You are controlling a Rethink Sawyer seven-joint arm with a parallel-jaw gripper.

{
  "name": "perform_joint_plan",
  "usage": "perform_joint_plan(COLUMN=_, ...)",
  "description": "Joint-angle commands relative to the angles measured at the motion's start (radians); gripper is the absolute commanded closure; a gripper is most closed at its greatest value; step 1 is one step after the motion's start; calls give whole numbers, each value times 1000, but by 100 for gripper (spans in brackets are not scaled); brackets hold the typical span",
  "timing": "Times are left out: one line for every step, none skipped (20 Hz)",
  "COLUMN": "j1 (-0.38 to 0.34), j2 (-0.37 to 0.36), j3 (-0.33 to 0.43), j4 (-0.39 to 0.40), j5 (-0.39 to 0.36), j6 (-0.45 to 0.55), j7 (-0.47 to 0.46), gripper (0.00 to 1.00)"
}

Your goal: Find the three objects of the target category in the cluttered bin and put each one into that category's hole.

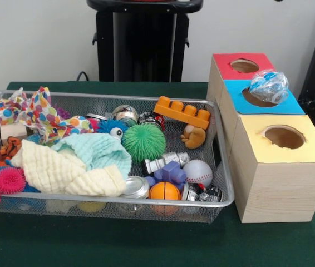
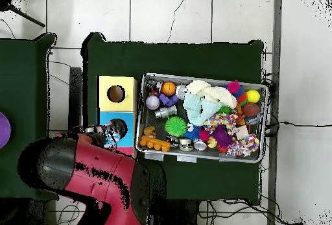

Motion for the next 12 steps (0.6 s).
perform_joint_plan(j1=36, j2=-12, j3=23, j4=37, j5=-6, j6=94, j7=275, gripper=100)
perform_joint_plan(j1=47, j2=-18, j3=21, j4=56, j5=0, j6=83, j7=281, gripper=100)
perform_joint_plan(j1=59, j2=-25, j3=20, j4=75, j5=5, j6=72, j7=286, gripper=100)
perform_joint_plan(j1=69, j2=-34, j3=18, j4=94, j5=12, j6=69, j7=292, gripper=100)
perform_joint_plan(j1=80, j2=-43, j3=17, j4=114, j5=20, j6=60, j7=297, gripper=100)
perform_joint_plan(j1=92, j2=-50, j3=13, j4=131, j5=26, j6=49, j7=303, gripper=100)
perform_joint_plan(j1=105, j2=-54, j3=9, j4=145, j5=32, j6=35, j7=311, gripper=100)
perform_joint_plan(j1=115, j2=-55, j3=4, j4=153, j5=34, j6=28, j7=317, gripper=100)
perform_joint_plan(j1=119, j2=-55, j3=5, j4=162, j5=42, j6=18, j7=319, gripper=100)
perform_joint_plan(j1=123, j2=-54, j3=7, j4=172, j5=49, j6=4, j7=319, gripper=100)
perform_joint_plan(j1=120, j2=-49, j3=12, j4=176, j5=57, j6=-11, j7=316, gripper=100)
perform_joint_plan(j1=119, j2=-47, j3=17, j4=184, j5=65, j6=-28, j7=313, gripper=100)
